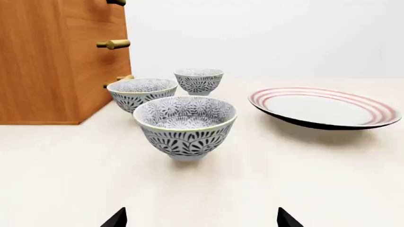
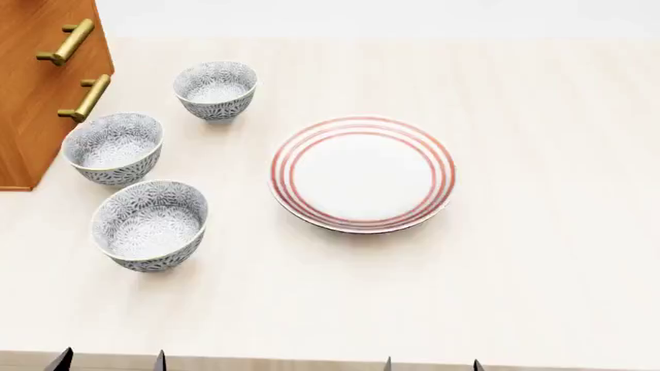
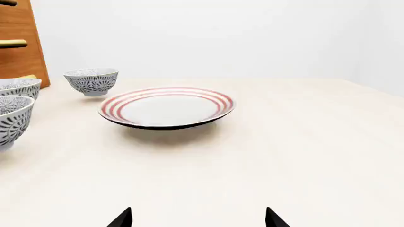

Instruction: Open the top drawer of the cabinet.

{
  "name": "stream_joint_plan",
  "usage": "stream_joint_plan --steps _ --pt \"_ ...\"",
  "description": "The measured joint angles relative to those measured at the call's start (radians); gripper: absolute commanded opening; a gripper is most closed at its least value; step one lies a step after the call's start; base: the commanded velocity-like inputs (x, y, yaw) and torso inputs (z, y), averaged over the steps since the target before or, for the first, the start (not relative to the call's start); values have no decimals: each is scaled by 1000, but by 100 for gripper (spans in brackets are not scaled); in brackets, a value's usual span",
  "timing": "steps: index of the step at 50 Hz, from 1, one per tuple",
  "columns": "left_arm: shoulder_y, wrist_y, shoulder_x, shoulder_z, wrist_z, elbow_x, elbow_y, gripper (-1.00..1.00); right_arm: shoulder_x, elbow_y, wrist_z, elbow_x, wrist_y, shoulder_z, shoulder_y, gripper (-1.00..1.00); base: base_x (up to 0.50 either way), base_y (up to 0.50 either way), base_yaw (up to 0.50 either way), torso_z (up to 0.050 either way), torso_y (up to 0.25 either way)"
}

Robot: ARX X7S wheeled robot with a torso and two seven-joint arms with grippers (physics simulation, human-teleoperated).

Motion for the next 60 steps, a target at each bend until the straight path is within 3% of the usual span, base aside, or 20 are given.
stream_joint_plan --steps 25,60 --pt "1 -51 -57 71 -68 -23 44 100 58 -66 98 57 34 -55 -17 100 0 0 0 0 0" --pt "39 -355 -137 75 -141 -147 698 100 132 -616 200 53 327 -116 -15 100 9 0 0 0 0"
